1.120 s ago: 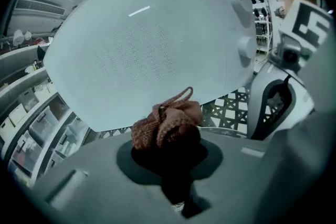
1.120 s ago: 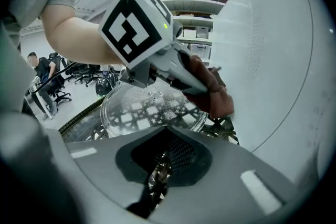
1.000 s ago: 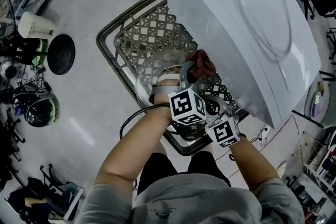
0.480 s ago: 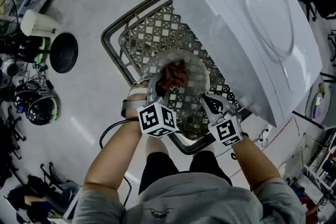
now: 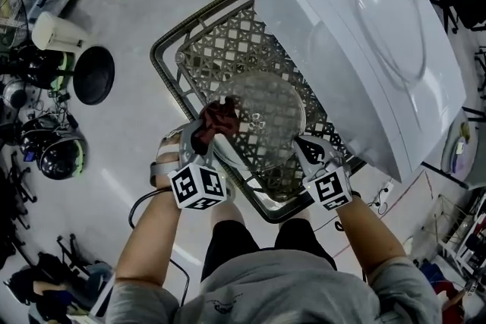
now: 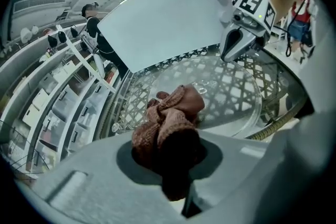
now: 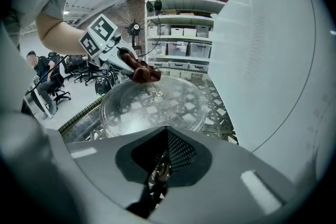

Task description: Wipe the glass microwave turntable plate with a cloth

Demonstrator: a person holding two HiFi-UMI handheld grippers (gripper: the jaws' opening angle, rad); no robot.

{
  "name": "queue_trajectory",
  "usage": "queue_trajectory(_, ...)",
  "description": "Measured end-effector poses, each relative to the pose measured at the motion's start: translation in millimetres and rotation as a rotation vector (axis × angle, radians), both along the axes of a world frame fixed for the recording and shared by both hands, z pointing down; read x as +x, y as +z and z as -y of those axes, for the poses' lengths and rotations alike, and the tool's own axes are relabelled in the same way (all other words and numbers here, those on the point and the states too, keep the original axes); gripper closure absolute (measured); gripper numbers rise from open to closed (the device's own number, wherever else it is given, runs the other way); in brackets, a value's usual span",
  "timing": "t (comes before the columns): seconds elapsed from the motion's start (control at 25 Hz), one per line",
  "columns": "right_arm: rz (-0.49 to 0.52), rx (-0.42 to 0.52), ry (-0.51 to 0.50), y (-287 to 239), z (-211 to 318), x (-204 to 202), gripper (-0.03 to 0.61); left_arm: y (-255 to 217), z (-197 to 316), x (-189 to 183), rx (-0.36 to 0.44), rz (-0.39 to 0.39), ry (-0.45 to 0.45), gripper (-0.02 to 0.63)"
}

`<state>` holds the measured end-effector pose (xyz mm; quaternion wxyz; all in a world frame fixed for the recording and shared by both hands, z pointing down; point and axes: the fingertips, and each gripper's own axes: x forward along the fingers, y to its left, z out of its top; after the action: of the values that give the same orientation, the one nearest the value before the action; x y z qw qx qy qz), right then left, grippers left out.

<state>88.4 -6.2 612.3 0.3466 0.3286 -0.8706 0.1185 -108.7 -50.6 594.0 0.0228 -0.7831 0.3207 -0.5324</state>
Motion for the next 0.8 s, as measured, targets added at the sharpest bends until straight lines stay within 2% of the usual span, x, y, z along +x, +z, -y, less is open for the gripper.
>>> queue_trajectory(0.12, 0.003, 0.001, 0.002, 0, 0, 0, 0.572, -5, 3, 8, 0.011, -0.027, -0.014, 0.551)
queue_trajectory(0.2, 0.004, 0.003, 0.005, 0, 1, 0, 0.572, -16, 10, 30, 0.029, -0.086, -0.003, 0.551)
queue_trajectory(0.36, 0.006, 0.003, 0.008, 0, 1, 0, 0.572, -36, 22, 109, 0.064, -0.226, 0.094, 0.551)
queue_trajectory(0.48, 0.009, 0.005, 0.009, 0, 1, 0, 0.572, -40, 24, 171, 0.079, -0.288, 0.195, 0.551)
queue_trajectory(0.64, 0.012, 0.009, 0.012, -1, 1, -1, 0.572, -31, 24, 223, 0.082, -0.299, 0.275, 0.551)
queue_trajectory(0.8, 0.012, 0.013, 0.010, -1, 1, 0, 0.572, -7, 26, 236, 0.062, -0.245, 0.279, 0.551)
